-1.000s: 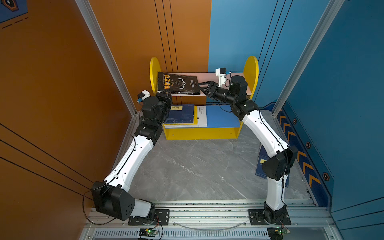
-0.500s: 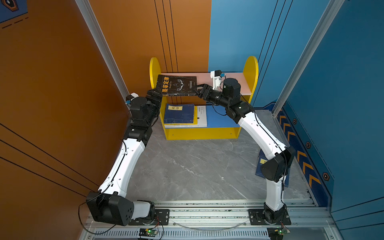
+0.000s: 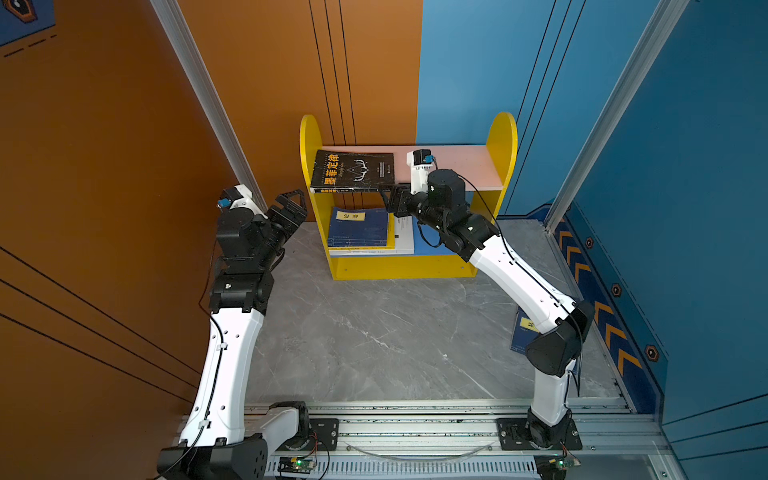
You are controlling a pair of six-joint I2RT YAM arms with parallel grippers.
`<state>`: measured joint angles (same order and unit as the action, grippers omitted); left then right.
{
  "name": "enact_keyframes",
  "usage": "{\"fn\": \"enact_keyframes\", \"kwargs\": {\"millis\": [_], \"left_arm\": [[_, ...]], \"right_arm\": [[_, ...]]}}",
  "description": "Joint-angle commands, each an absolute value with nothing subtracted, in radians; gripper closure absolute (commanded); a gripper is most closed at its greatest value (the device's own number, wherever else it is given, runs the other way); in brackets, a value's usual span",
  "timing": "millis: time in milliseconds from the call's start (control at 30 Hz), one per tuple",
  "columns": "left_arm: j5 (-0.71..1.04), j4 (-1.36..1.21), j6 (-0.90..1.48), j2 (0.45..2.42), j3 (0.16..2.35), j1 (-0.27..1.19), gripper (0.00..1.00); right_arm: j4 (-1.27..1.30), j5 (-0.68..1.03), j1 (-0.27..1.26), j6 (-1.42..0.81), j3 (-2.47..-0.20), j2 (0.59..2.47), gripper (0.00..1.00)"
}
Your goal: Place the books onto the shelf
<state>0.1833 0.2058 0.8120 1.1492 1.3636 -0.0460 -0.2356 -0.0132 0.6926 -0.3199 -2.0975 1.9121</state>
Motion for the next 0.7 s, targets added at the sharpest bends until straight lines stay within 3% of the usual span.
{"fn": "enact_keyframes", "kwargs": {"millis": [0,667], "left_arm": [[0.253,0.220,0.655,1.181,1.379,-0.059,0.09],[0.332,-0.075,0.591,1.354,1.379,-0.089,0.12]], "right_arm": [[-0.269,-0.185,0.695,-0.182,-2.057,1.905,0.37],[-0.155,-0.363,0.800,-0.185,-2.043,1.924,0.40]]}}
